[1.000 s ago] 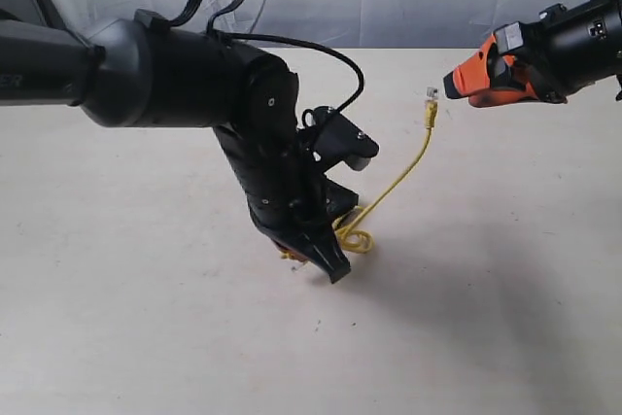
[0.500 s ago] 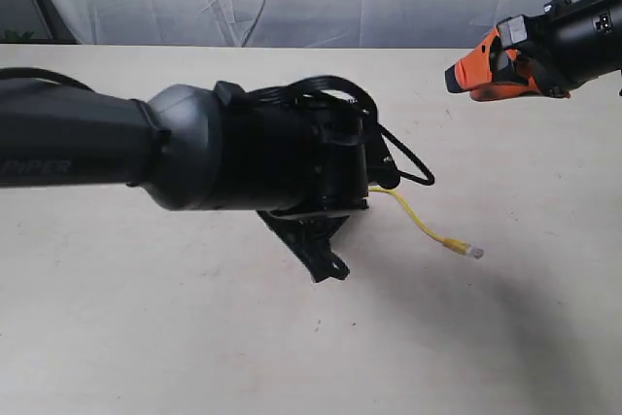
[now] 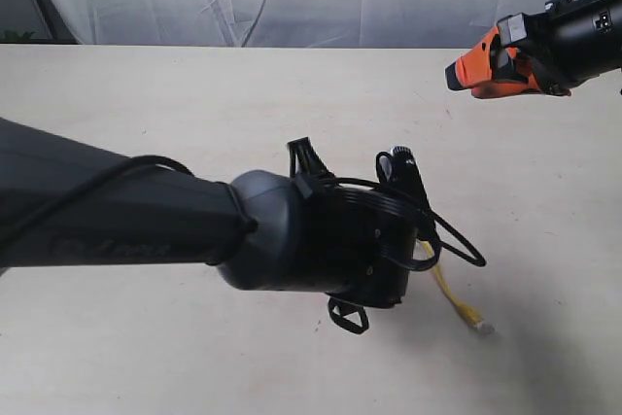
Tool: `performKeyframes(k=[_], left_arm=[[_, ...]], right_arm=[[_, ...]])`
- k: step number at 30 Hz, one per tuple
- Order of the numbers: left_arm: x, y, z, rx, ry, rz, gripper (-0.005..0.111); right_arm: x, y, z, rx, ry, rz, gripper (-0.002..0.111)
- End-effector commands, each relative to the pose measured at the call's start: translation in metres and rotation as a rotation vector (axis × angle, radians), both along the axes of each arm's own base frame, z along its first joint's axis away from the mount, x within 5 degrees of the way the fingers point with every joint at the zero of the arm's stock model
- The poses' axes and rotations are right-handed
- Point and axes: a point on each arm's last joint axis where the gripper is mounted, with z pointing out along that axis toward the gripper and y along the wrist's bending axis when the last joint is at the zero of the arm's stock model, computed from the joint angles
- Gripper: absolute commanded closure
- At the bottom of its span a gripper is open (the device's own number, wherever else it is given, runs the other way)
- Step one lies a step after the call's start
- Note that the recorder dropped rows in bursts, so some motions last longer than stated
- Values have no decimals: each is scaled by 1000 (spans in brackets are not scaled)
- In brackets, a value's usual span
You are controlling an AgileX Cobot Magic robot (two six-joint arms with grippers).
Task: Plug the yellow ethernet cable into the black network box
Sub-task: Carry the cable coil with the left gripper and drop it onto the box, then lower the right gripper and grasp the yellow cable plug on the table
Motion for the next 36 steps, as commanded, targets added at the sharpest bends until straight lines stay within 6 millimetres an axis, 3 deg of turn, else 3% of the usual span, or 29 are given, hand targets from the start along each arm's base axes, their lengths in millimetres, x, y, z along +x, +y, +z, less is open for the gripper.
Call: performKeyframes(k=[1,6,12,16,20,24,28,32,34,36], left_arm=[[-2,4,3,40,-15,34,42],[-2,12,39,53,-49,5,40],[-14,17,74,-12,73,-137,40],[-14,25,81,-90,242,-197,40],[-2,43,84,-117,309,-87,40],[13,71,85,-193,318,-7,40],[18,98,79,-280,341,77,41],[15,118,71,-329,339,104,53],[11,125,68,-347,331,99,63],[6,128,65,-365,327,89,72]], right_arm=[[1,-1,4,2,-21,-7,47],[1,-2,4,-4,-25,-14,47],[4,-3,4,-13,-41,-39,47],[5,-3,4,-13,-43,-53,47],[5,-1,3,-40,-50,-42,47],[3,18,1,-176,-77,57,61],[8,37,12,-360,-165,132,72],[14,45,25,-490,-293,272,92],[15,48,25,-548,-370,429,105],[11,49,21,-596,-453,664,109]])
